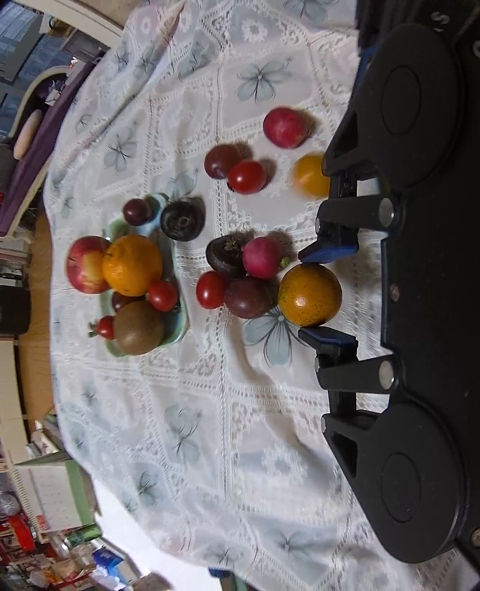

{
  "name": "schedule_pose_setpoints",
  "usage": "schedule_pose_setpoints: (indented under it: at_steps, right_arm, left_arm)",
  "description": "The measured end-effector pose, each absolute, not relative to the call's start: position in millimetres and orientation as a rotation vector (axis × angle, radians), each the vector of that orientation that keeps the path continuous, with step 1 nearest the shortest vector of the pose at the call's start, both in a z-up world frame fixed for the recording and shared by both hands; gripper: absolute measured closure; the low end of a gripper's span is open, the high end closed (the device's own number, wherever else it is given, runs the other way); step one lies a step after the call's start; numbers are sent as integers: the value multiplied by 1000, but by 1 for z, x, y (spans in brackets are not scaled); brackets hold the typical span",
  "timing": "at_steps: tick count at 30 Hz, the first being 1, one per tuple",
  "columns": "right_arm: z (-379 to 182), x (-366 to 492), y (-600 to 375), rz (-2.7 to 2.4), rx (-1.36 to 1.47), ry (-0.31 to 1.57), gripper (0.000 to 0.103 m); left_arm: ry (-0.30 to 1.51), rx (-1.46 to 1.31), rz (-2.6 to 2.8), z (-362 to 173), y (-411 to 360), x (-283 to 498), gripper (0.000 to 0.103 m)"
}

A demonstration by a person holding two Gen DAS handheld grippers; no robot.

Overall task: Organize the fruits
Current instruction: 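Carry both yellow-orange tomatoes over the gold tray and open both tools to drop them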

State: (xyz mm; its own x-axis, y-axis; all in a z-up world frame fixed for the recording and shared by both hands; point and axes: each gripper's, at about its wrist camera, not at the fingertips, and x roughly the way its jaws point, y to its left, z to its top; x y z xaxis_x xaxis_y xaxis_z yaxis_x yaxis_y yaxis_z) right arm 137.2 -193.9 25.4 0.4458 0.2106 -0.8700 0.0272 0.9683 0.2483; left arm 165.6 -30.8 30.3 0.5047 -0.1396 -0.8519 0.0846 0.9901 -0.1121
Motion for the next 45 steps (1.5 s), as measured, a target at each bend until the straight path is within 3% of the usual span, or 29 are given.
schedule_pose_setpoints:
  at_steps: [8,10,12,38,45]
  right_arm:
    - [38,132,-193,118,229,1066,88]
    - [34,137,-194,110,232,1079,76]
    - [28,145,-194,108,239,1095,71]
    - [-18,248,-144,36,178,1160,70]
    - [-26,258,-141,15,219,1165,63]
  left_arm:
    - [1018,-76,-132,47,-17,145,58]
    - [1026,-62,-122,44,-16,144,58]
    - [1034,-68,-118,41,-13,142,58]
    - [1089,-82,-116,17,5,101,58]
    - [1100,-85,-115,14,6,99,58]
